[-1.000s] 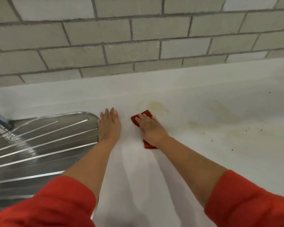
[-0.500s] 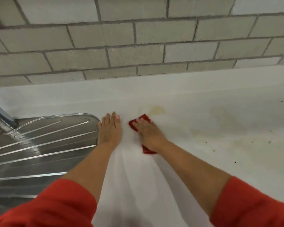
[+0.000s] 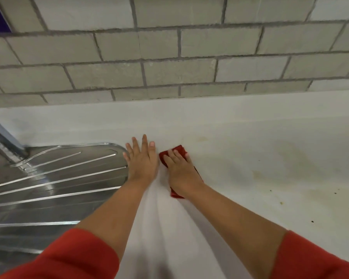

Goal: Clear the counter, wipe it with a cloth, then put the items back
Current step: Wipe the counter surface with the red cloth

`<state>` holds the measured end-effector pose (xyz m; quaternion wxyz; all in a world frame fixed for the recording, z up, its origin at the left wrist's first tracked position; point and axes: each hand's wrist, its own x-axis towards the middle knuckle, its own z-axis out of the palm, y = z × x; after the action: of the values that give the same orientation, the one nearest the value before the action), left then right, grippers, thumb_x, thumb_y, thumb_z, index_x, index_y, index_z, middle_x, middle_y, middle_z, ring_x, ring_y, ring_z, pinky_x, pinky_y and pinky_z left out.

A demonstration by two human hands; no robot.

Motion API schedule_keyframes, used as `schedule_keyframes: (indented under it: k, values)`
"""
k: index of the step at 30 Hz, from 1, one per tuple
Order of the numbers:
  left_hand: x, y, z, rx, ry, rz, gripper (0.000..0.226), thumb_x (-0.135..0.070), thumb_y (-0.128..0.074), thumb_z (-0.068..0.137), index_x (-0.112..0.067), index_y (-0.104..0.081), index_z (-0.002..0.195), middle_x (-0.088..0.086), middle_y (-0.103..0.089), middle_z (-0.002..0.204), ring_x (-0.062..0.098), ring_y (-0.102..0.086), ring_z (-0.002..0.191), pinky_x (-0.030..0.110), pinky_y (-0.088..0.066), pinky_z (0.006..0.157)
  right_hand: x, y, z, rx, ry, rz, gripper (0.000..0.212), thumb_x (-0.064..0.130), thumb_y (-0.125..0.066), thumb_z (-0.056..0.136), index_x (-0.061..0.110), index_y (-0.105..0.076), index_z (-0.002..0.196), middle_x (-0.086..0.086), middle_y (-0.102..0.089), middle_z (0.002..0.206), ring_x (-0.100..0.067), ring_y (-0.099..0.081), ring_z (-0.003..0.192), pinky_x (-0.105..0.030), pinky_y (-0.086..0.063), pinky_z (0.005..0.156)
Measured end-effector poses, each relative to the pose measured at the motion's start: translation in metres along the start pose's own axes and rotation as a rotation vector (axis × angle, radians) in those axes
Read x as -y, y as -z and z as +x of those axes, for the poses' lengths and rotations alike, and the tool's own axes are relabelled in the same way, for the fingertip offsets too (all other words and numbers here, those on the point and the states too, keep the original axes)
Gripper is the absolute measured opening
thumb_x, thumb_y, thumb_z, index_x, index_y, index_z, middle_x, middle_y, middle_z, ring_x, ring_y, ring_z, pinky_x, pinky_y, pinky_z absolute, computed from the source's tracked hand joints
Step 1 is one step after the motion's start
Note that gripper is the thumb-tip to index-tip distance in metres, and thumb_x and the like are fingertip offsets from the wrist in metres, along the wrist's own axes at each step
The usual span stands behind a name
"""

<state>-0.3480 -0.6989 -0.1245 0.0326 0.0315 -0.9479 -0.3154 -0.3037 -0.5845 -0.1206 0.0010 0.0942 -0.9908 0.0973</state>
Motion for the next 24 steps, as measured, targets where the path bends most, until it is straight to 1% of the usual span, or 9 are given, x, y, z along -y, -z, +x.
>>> schedule_keyframes:
  k: [3,5,10,13,15,17,19,22,24]
  values:
    - [0.003,-0.001,0.002,0.011,-0.024,0.025,0.053,-0.040,-0.013,0.101,-0.022,-0.009,0.151,0.009,0.001,0.159,0.027,0.008,0.146,0.043,0.009,0.116,-0.018,-0.004,0.051,-0.014,0.049,0.011,0.056,0.011,-0.033,0.096,0.016,-0.018,0.150,-0.003,-0.010,0.159,-0.016,-0.005,0.147,-0.037,-0.002,0.119]
    - [0.006,-0.003,0.003,0.028,-0.025,0.037,0.052,-0.035,-0.016,0.102,-0.017,-0.011,0.150,0.012,-0.005,0.158,0.028,0.000,0.146,0.042,0.003,0.117,-0.046,0.001,0.072,-0.019,-0.024,0.040,0.054,0.014,-0.034,0.096,0.019,-0.022,0.149,0.000,-0.013,0.159,-0.013,-0.009,0.147,-0.035,-0.004,0.118]
    - [0.008,-0.008,0.009,0.034,0.009,0.090,0.056,-0.037,-0.014,0.101,-0.010,-0.014,0.150,0.017,-0.012,0.156,0.029,-0.006,0.146,0.042,-0.003,0.117,-0.121,0.018,0.048,-0.087,-0.459,-0.005,0.056,0.014,-0.036,0.093,0.011,-0.022,0.148,-0.009,-0.014,0.158,-0.021,-0.011,0.146,-0.039,-0.003,0.120]
    - [0.010,-0.011,0.009,0.036,-0.038,0.196,0.066,-0.045,0.003,0.095,-0.011,-0.013,0.150,0.015,-0.009,0.157,0.031,-0.003,0.146,0.044,-0.001,0.117,-0.108,0.018,0.019,-0.106,-0.622,-0.065,0.056,0.015,-0.035,0.093,0.003,-0.019,0.146,-0.017,-0.015,0.155,-0.029,-0.011,0.145,-0.048,-0.005,0.119]
    - [0.009,-0.011,0.009,0.011,-0.045,0.201,0.069,-0.047,0.004,0.093,-0.012,-0.012,0.150,0.014,-0.009,0.157,0.031,-0.003,0.145,0.045,0.000,0.118,-0.070,0.013,0.011,-0.112,-0.495,-0.121,0.058,0.016,-0.037,0.093,0.000,-0.017,0.145,-0.020,-0.017,0.154,-0.031,-0.013,0.144,-0.050,-0.006,0.118]
    - [0.006,-0.011,0.008,-0.003,-0.012,0.167,0.062,-0.045,-0.002,0.098,-0.014,-0.009,0.151,0.017,-0.008,0.157,0.031,-0.003,0.146,0.044,0.002,0.117,-0.030,0.002,0.019,-0.098,-0.229,-0.083,0.058,0.014,-0.034,0.094,0.000,-0.014,0.147,-0.019,-0.014,0.156,-0.028,-0.010,0.146,-0.048,-0.004,0.119]
    - [0.003,-0.008,0.006,-0.021,0.007,0.099,0.058,-0.041,-0.011,0.100,-0.013,-0.008,0.150,0.018,-0.009,0.156,0.030,-0.003,0.146,0.042,0.001,0.118,-0.002,-0.007,0.042,-0.084,-0.036,0.039,0.051,0.013,-0.033,0.095,0.005,-0.024,0.145,-0.013,-0.019,0.156,-0.024,-0.012,0.146,-0.043,-0.004,0.120]
    - [0.004,-0.007,0.004,-0.026,-0.016,0.056,0.056,-0.039,-0.011,0.100,-0.013,-0.007,0.150,0.016,-0.009,0.157,0.027,-0.003,0.146,0.043,0.001,0.118,-0.005,-0.006,0.084,-0.094,0.078,0.211,0.041,0.015,-0.038,0.095,0.010,-0.044,0.136,-0.008,-0.037,0.147,-0.023,-0.030,0.139,-0.034,-0.015,0.116]
    - [0.005,-0.006,0.005,-0.024,-0.003,0.011,0.057,-0.040,-0.012,0.100,-0.015,-0.008,0.151,0.015,-0.009,0.157,0.026,-0.002,0.146,0.043,0.001,0.118,-0.026,0.000,0.099,-0.120,0.032,0.258,0.038,0.014,-0.040,0.095,0.009,-0.050,0.131,-0.007,-0.042,0.143,-0.026,-0.040,0.129,-0.030,-0.024,0.112]
